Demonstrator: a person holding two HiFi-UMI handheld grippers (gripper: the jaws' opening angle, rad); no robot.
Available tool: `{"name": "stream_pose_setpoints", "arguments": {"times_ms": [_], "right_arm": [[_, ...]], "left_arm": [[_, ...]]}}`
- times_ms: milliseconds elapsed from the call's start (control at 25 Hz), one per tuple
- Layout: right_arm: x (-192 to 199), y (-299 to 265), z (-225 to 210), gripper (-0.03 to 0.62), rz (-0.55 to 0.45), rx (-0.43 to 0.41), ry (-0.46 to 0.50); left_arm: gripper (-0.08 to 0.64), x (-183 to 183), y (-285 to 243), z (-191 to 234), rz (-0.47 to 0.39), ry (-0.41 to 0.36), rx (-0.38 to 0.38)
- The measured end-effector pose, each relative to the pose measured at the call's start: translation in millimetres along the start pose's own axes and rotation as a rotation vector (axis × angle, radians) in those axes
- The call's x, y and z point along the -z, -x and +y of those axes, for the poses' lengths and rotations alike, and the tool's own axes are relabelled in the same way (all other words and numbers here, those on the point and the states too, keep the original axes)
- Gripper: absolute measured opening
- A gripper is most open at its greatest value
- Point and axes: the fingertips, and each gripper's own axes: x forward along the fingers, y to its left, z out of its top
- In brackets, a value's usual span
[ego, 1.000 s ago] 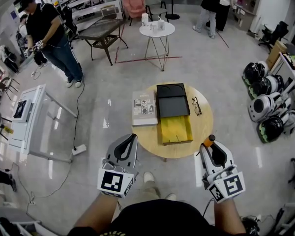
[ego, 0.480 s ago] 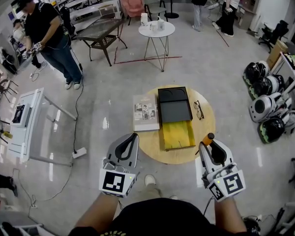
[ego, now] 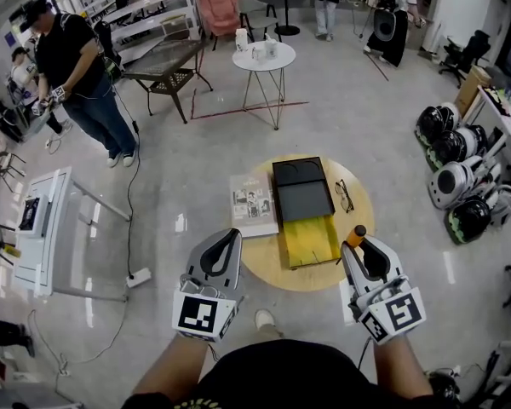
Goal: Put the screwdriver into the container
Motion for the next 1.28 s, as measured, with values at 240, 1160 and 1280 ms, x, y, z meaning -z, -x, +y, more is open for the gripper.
{"name": "stream_pose_setpoints", "arguments": {"times_ms": [240,1160,1280], "right_arm": [[-4,-17,7,0.118,0.001,0.026,0.013],[0,-32,-15,0.118,0.005,0.126,-0.025],[2,-39,-27,0.118,0.007,0.103,-0.051]], "left_arm": [[0.017,5,-8,19,-0.004,-0.004,0.034],[0.017,13,-67,17,-0.036,0.016,0.178],[0.017,12,-78,17,-0.027,0.019,0.154]]}}
